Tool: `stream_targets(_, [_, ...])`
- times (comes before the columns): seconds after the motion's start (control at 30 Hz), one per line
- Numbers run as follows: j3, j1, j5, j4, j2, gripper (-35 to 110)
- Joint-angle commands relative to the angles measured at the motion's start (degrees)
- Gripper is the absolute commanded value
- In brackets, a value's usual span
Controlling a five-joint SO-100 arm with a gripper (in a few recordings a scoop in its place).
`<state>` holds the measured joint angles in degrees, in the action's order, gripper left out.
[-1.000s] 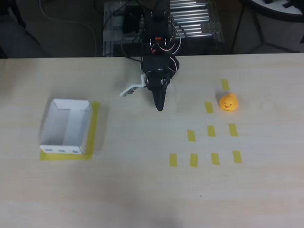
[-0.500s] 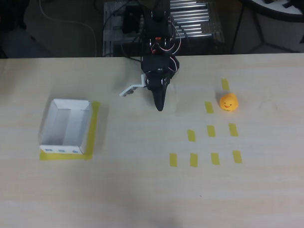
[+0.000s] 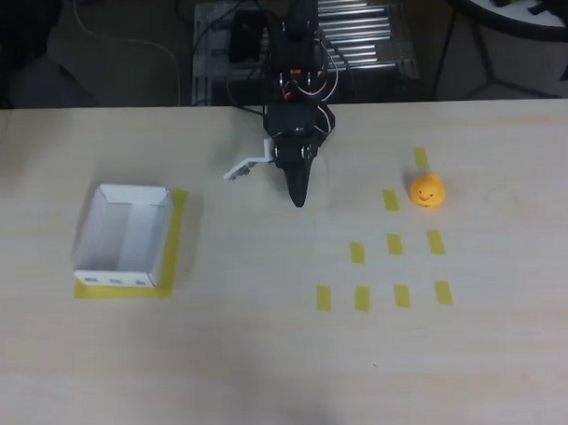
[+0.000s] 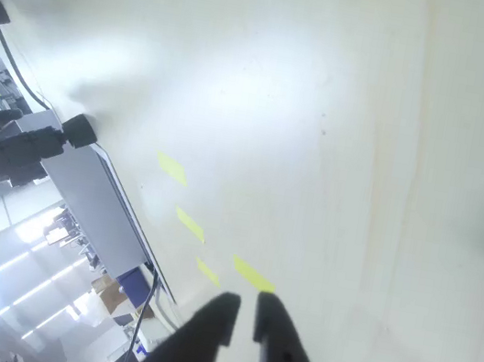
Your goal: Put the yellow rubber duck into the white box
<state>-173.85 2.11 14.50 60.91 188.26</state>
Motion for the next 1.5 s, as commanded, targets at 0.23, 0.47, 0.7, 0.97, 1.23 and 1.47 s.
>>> stream_targets(0.23, [16.4,1.0,-7.0,-6.9,-14.9,0])
stream_targets(0.47, [44.3,0.5,-8.3,-0.3,-37.1,0])
stream_targets(0.7, [58.7,6.2,-8.7,1.8,-52.2,0])
stream_targets(0.97, [67.3,15.3,-21.6,6.2,-62.1,0])
stream_targets(1.23, [76.8,26.1,-33.5,16.6,-76.8,0])
stream_targets(1.47, [81.5,34.0,-38.0,21.9,-81.9,3])
